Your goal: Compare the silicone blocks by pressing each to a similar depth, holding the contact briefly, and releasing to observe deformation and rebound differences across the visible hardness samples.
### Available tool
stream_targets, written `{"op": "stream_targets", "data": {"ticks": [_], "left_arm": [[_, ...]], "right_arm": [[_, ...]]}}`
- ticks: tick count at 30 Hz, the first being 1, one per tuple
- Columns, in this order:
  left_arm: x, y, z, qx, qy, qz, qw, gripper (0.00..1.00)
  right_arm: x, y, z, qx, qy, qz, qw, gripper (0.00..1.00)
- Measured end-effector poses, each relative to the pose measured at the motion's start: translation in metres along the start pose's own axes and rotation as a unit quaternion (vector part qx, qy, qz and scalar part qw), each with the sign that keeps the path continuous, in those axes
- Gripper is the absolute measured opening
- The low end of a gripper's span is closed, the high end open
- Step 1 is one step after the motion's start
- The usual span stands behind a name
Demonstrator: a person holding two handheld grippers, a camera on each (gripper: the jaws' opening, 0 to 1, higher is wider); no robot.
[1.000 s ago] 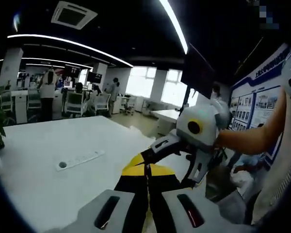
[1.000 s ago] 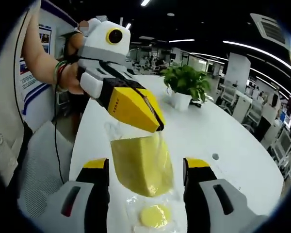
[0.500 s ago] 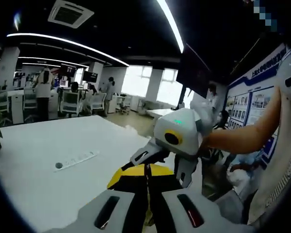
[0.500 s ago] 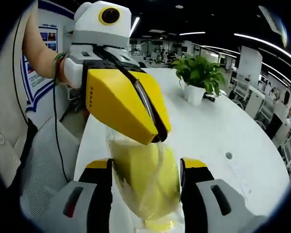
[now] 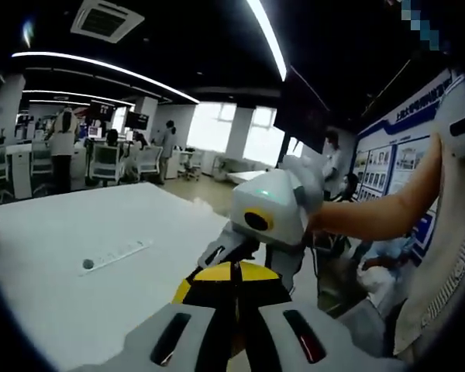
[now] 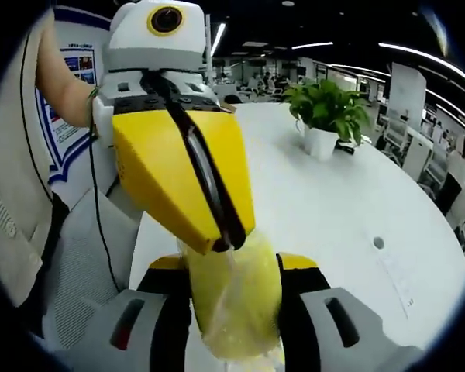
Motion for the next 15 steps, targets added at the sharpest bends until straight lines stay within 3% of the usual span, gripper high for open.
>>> {"op": "stream_targets", "data": {"ticks": [15], "left_arm": [[-0.001, -0.012, 0.005, -0.015, 0.003, -0.013, 0.9998, 0.00]], "right_arm": [[-0.003, 0.013, 0.006, 0.020, 0.008, -0.027, 0.9994, 0.17]]}}
Point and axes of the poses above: the point that each gripper's makers call its tool centre point, and the gripper's own axes: z roughly backward along the fingers, y roughly to its left, x roughly out of its top, the point moved 3 cm from there along z, roughly backward along the fingers, and after that the axes turned 3 degrees about x, right-handed, at the moved point
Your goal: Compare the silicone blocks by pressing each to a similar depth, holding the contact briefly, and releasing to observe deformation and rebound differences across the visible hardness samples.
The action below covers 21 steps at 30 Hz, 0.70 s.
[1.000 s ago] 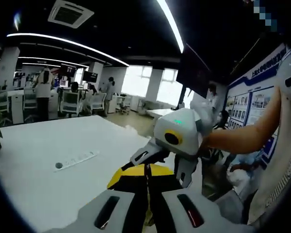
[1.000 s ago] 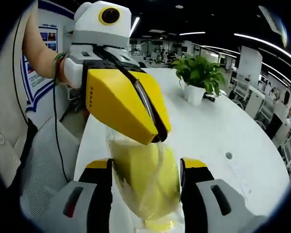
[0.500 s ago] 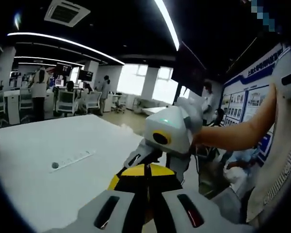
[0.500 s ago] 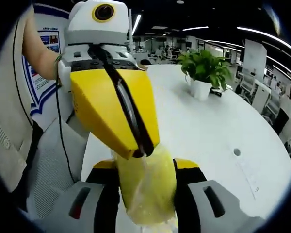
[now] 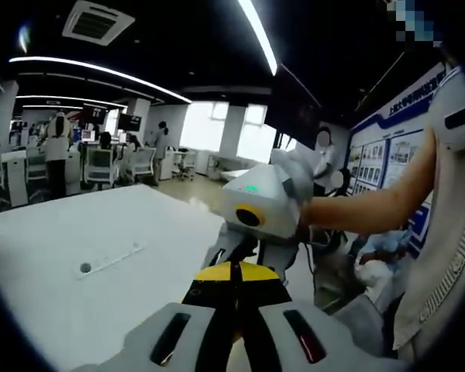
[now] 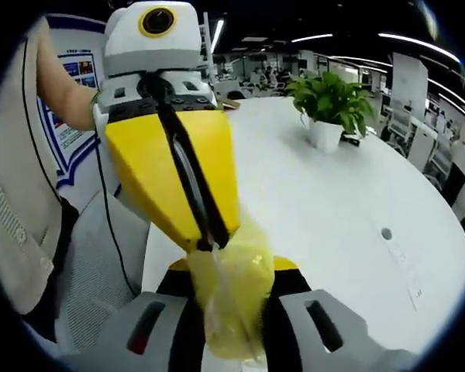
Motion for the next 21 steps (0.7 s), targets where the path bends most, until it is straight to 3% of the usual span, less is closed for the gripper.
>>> {"op": "stream_targets", "data": {"ticks": [21], "left_arm": [[0.004, -0.006, 0.001, -0.015, -0.011, -0.005, 0.9998, 0.00]], "right_arm": [[0.004, 0.014, 0.002, 0.036, -0.019, -0.046, 0.9981, 0.08]]}}
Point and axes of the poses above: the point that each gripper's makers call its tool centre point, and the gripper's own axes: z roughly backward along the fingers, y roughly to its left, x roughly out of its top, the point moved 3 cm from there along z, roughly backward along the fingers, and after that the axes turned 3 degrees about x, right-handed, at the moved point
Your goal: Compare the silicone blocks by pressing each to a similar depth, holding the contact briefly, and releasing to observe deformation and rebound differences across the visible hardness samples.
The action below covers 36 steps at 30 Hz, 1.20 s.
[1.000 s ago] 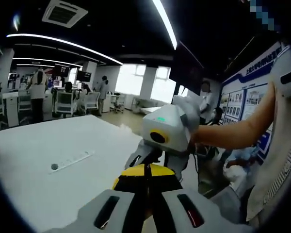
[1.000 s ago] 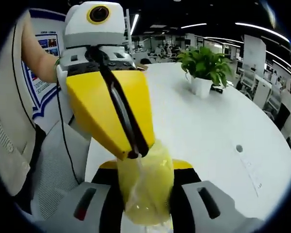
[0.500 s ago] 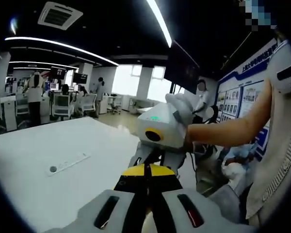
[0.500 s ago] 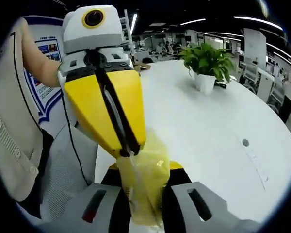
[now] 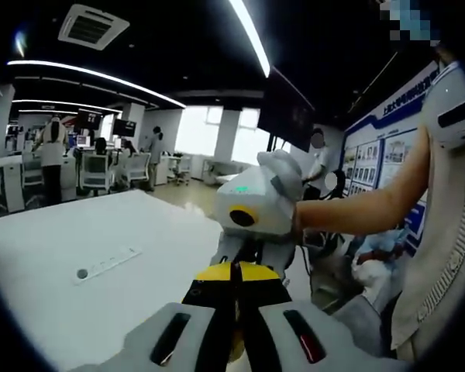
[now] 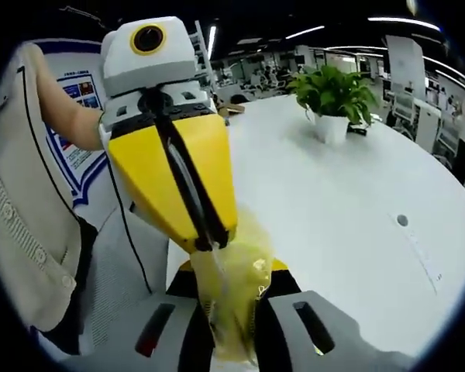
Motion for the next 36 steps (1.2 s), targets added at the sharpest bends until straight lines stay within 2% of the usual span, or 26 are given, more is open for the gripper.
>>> {"op": "stream_targets", "data": {"ticks": [14, 29, 36], "left_arm": [[-0.0021, -0.0005, -0.0017, -0.005, -0.002, -0.003, 1.0000, 0.00], [-0.0039, 0.0007, -0.0023, 0.000, -0.004, -0.004, 1.0000, 0.00], [-0.0057, 0.0018, -0.0013, 0.005, -0.003, 0.004, 1.0000, 0.00]], "right_arm": [[-0.0030, 0.0060, -0.0010, 0.020, -0.010, -0.031, 0.9993, 0.08], [-0.0036, 0.0027, -0.0024, 0.016, -0.019, -0.034, 0.9991, 0.09], [-0.0035, 0.0006, -0.0048, 0.008, -0.021, -0.021, 0.9995, 0.09]]}}
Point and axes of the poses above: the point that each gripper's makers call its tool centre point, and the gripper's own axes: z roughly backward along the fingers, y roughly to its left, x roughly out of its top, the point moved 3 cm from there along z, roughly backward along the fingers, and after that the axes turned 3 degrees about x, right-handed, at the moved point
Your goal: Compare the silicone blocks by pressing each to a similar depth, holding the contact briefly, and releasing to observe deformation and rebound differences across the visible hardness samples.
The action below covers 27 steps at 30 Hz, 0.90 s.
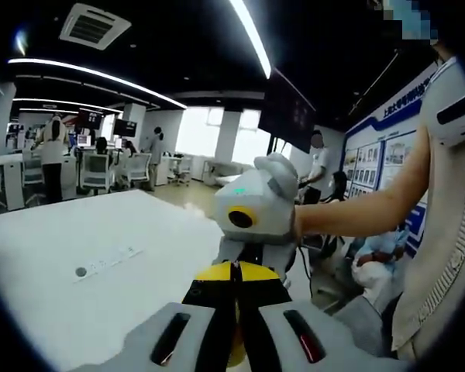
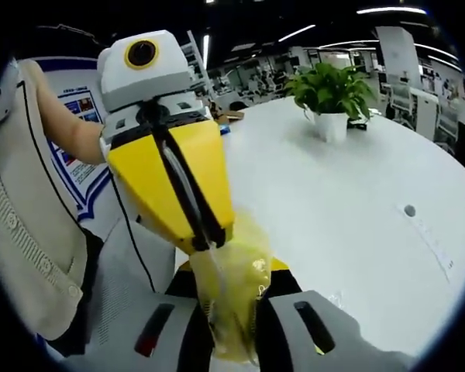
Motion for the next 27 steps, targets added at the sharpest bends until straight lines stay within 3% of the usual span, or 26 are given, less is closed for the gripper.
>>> {"op": "stream_targets", "data": {"ticks": [8, 9, 11, 13, 16, 27], "left_arm": [[0.000, 0.002, 0.004, 0.009, -0.006, 0.004, 0.9999, 0.00], [-0.001, 0.002, 0.004, 0.009, -0.006, 0.005, 0.9999, 0.00], [-0.001, 0.002, 0.005, 0.013, -0.006, 0.004, 0.9999, 0.00], [-0.002, 0.003, 0.007, 0.015, -0.010, 0.007, 0.9998, 0.00], [-0.004, 0.005, 0.009, 0.019, -0.013, 0.008, 0.9997, 0.00], [-0.013, 0.020, 0.024, 0.045, -0.029, 0.043, 0.9976, 0.00]], "right_arm": [[0.003, -0.003, -0.002, -0.011, -0.002, 0.023, 0.9997, 0.12], [0.005, -0.008, -0.003, -0.027, -0.007, 0.048, 0.9984, 0.12], [0.004, -0.006, -0.005, -0.020, -0.001, 0.040, 0.9990, 0.13], [0.008, -0.011, -0.005, -0.039, -0.010, 0.071, 0.9966, 0.14], [0.007, -0.011, -0.009, -0.042, -0.002, 0.083, 0.9957, 0.15], [0.009, -0.015, -0.015, -0.063, 0.001, 0.102, 0.9927, 0.32]]}}
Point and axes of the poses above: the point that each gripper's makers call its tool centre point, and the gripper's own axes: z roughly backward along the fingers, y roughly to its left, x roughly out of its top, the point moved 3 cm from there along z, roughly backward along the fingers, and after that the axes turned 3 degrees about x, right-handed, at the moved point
